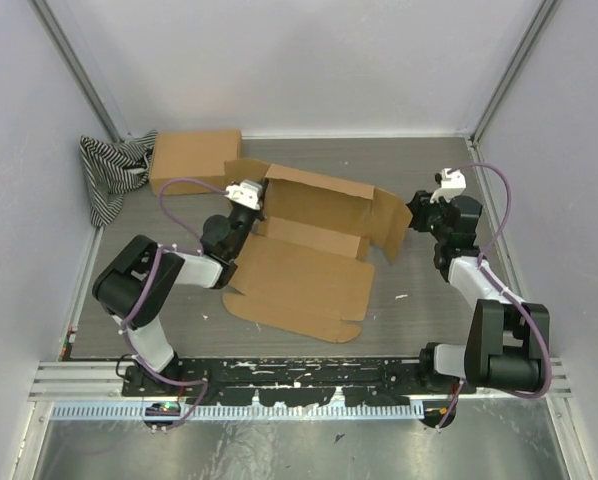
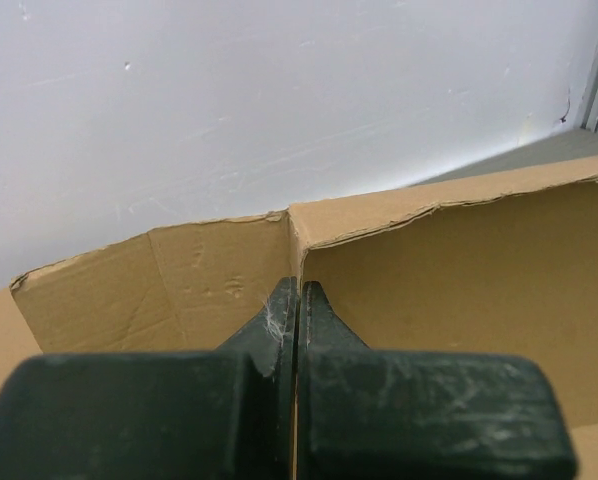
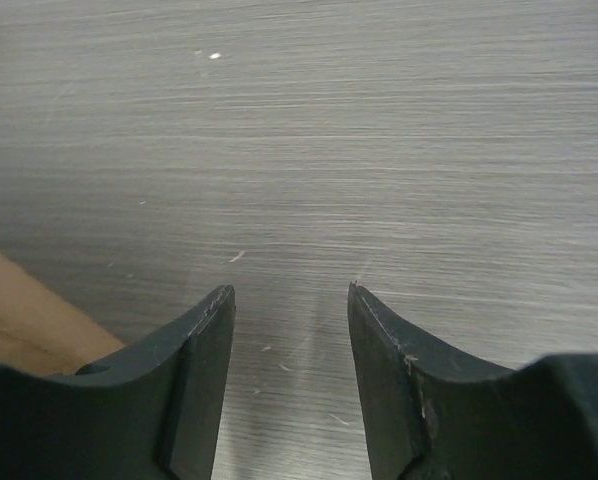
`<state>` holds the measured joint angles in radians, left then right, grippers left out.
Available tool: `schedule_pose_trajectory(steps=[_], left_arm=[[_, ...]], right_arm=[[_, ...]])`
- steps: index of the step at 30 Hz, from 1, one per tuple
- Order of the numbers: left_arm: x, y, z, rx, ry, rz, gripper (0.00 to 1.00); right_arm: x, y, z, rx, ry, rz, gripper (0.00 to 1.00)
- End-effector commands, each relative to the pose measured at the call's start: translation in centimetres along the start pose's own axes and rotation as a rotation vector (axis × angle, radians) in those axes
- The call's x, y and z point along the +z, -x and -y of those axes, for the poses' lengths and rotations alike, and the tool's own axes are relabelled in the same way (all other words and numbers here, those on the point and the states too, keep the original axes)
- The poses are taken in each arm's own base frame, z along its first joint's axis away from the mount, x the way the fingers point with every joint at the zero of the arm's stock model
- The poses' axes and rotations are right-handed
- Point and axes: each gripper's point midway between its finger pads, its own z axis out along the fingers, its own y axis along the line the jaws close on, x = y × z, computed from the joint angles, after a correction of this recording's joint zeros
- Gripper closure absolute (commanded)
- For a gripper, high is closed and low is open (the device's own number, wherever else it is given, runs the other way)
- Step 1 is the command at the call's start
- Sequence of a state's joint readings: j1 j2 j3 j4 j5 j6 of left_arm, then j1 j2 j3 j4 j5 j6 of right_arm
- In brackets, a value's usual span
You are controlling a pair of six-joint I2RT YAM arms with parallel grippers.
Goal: Fold the paper box
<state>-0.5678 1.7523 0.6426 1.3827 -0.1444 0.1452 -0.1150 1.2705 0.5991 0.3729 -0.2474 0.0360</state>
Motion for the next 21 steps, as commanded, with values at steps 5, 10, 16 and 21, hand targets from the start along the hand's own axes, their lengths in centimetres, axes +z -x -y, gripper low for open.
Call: schedule_pose_trajectory(steps=[5, 10, 16, 21], left_arm=[[2.1, -0.2, -0.1, 0.001, -0.015, 0.044, 1.00], [2.0, -1.3, 0.0, -0.003, -0.026, 0.023, 1.00], [1.7, -1.9, 0.0, -0.008, -0.023, 0.006, 1.00], [1.1, -2.0, 0.4, -0.023, -0.045, -0.002, 1.00]], right_arm=[[-1.3, 4.1, -7.0, -0.105, 0.335, 0.123, 0.46], [-2.4, 3.5, -8.9, -0.160, 0.324, 0.096, 0.47], [-3.9, 2.3, -10.0, -0.137, 0.321, 0.086, 0.47], [-3.4, 1.0, -10.6, -0.128, 0.338, 0.043, 0.46]])
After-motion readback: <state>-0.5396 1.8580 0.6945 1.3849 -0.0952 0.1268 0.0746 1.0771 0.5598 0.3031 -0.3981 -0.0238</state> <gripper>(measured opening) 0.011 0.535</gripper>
